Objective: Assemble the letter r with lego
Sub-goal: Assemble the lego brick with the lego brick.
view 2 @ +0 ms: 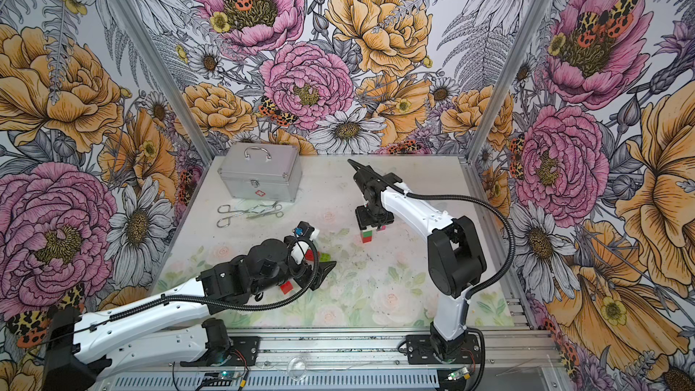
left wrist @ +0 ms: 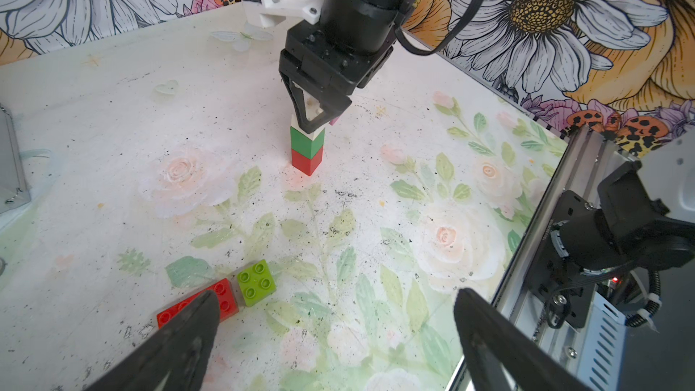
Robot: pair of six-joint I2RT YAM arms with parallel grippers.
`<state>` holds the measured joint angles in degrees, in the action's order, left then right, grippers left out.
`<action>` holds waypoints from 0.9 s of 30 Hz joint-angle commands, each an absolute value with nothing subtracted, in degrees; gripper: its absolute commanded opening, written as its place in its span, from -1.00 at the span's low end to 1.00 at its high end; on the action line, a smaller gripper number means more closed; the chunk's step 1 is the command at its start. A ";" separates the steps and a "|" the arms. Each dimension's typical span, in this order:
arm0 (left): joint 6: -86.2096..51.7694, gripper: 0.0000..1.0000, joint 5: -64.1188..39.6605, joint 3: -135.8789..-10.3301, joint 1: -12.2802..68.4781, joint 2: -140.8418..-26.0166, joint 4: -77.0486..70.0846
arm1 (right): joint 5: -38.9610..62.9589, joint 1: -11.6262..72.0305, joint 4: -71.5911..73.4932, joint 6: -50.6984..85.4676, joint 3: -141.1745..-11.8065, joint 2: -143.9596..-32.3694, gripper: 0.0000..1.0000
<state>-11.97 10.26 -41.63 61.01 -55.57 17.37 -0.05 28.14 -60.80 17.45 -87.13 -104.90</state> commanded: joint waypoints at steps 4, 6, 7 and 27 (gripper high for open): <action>-11.62 0.98 10.22 -42.71 60.89 -55.81 16.96 | -0.09 27.69 -60.90 17.07 -85.43 -106.00 -0.20; -11.51 0.98 10.06 -42.88 60.82 -56.00 16.96 | 0.07 27.69 -60.91 16.99 -85.00 -105.74 -0.20; -11.45 0.97 10.02 -42.95 60.86 -56.08 16.96 | 0.18 27.65 -60.88 16.96 -84.78 -105.58 -0.20; -10.23 0.98 8.50 -42.73 59.73 -57.19 15.73 | 0.46 26.91 -63.09 15.27 -83.32 -105.30 -0.19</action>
<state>-11.49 9.80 -41.63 60.31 -56.90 17.23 1.19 27.38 -59.33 16.36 -85.54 -104.18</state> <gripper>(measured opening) 0.988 0.646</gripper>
